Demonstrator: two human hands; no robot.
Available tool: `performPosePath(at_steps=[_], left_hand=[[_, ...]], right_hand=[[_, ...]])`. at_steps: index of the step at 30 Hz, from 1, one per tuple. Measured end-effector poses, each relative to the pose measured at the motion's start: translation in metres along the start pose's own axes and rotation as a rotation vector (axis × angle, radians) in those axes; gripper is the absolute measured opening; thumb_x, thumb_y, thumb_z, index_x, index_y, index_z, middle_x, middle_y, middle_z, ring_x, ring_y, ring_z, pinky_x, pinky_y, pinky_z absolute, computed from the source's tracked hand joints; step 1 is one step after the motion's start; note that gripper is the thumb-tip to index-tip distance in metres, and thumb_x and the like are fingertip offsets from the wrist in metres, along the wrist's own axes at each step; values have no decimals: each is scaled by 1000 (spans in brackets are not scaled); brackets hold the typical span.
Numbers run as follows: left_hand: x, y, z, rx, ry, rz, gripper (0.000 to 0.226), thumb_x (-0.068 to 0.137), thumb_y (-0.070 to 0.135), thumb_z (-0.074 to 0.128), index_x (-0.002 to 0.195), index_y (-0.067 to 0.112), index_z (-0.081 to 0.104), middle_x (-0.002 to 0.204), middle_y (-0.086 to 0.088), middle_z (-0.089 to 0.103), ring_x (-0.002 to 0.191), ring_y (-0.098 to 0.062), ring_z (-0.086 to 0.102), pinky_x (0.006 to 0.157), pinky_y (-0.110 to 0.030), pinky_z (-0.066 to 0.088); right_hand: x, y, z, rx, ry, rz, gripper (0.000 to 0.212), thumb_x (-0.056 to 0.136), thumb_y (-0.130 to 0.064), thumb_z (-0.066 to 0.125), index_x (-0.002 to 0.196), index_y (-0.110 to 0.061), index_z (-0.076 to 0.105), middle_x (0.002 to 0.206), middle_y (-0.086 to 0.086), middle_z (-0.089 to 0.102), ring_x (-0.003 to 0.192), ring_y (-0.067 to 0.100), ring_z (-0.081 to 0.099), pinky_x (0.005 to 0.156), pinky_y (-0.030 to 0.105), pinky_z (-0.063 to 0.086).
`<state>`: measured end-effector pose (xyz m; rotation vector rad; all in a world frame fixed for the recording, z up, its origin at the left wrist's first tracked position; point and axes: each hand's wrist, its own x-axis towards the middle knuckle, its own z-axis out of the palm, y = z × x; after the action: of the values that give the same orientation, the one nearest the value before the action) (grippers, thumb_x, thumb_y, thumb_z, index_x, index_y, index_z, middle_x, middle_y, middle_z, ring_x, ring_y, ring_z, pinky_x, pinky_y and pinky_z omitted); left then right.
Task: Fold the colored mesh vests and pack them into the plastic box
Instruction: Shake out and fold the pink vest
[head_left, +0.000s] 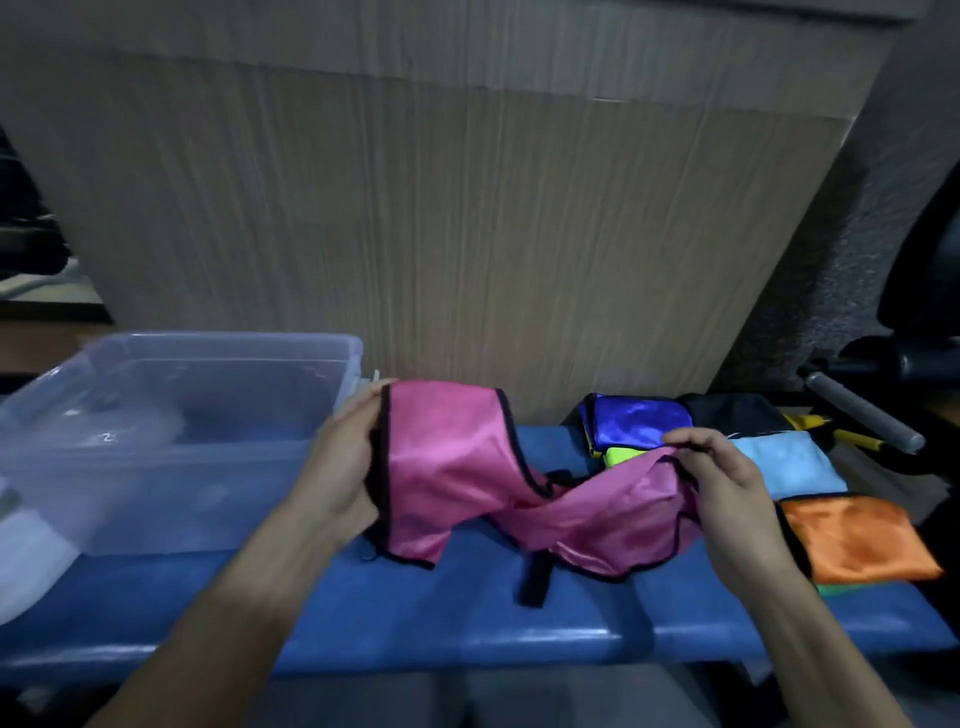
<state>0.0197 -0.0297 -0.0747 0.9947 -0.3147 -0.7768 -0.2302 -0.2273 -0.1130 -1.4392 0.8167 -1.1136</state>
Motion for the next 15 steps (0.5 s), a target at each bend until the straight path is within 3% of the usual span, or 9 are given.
performPosePath(at_steps=[2, 4, 6, 8, 12, 15], left_hand=[[0, 14, -9, -112, -24, -90, 33, 88, 28, 71, 117, 10, 69, 101, -10, 71, 94, -24, 68, 87, -36, 56], [2, 17, -17, -128, -63, -85, 30, 90, 29, 72, 116, 16, 68, 94, -7, 68, 88, -22, 67, 82, -36, 56], [2, 12, -17, -53, -16, 1, 21, 99, 19, 60, 118, 18, 68, 83, -4, 63, 75, -17, 63, 70, -29, 56], [-2, 6, -9, 9, -12, 61, 27, 102, 5, 46, 113, 17, 68, 77, -2, 60, 69, -13, 57, 62, -21, 52], [-11, -1, 4, 89, -237, 39, 31, 101, -4, 41, 99, 10, 69, 85, -6, 66, 80, -16, 58, 79, -27, 48], [-13, -9, 9, 178, -374, 26, 34, 101, -3, 42, 98, 12, 72, 92, -8, 67, 84, -17, 61, 82, -26, 50]], right_hand=[[-2, -3, -1, 70, 46, 107, 26, 99, -2, 52, 94, -16, 73, 86, 4, 66, 73, 12, 57, 69, 28, 41], [-3, 0, -1, 62, 50, 205, 15, 99, -5, 58, 103, -9, 72, 86, 8, 66, 68, 14, 60, 64, 28, 46], [-6, 7, 5, -25, 62, 211, 15, 94, -4, 66, 109, -9, 69, 90, 8, 68, 71, 13, 64, 65, 25, 50], [-14, 7, 15, -172, 2, 107, 26, 90, -4, 73, 113, -16, 69, 103, 5, 70, 88, 11, 69, 76, 22, 52], [-41, -10, 44, -230, -444, -26, 64, 81, -25, 87, 138, -27, 56, 131, -9, 63, 104, -7, 64, 87, 13, 49], [-61, -6, 77, -205, -764, 21, 93, 72, -29, 91, 151, -32, 42, 139, -13, 59, 119, 3, 62, 97, 23, 51]])
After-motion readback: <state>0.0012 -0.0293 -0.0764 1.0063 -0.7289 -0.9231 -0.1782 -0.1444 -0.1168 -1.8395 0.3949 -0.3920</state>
